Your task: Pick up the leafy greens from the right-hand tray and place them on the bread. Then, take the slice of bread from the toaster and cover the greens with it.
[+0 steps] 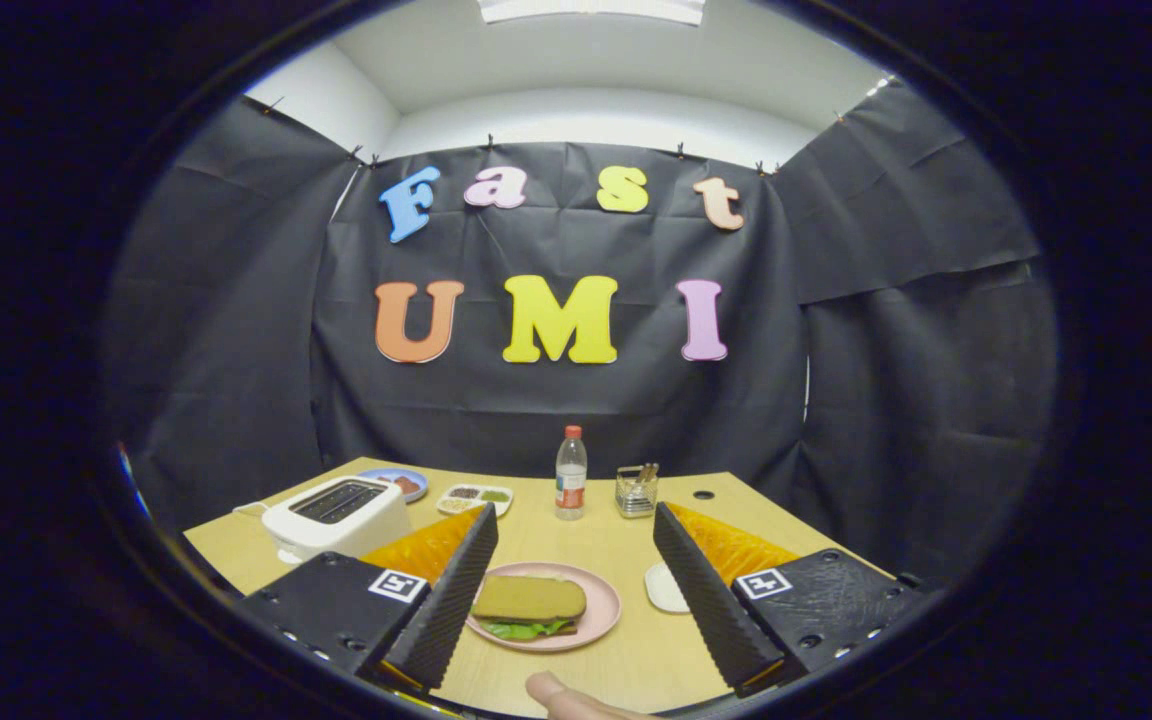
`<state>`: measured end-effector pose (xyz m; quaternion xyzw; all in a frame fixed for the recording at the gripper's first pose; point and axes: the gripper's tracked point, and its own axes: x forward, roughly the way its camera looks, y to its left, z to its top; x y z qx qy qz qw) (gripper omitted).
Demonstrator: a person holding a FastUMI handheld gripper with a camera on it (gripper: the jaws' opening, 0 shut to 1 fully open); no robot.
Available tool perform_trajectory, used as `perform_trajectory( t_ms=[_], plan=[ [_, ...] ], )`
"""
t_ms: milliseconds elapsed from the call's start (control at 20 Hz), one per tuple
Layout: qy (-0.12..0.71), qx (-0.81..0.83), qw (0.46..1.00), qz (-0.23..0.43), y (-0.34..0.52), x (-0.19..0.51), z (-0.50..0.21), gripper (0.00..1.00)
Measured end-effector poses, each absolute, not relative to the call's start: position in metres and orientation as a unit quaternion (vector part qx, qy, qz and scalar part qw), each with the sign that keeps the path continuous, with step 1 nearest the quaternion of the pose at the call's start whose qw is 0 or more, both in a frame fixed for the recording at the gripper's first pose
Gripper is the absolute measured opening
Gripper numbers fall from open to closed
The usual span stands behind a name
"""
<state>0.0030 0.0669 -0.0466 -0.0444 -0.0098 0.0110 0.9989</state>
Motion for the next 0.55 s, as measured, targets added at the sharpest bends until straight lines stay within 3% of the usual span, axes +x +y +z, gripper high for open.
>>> perform_trajectory(
  t_ms=[550],
  plan=[
    [-0.054,-0.051,0.997,0.025,0.069,-0.030,-0.028,0.96]
  ],
)
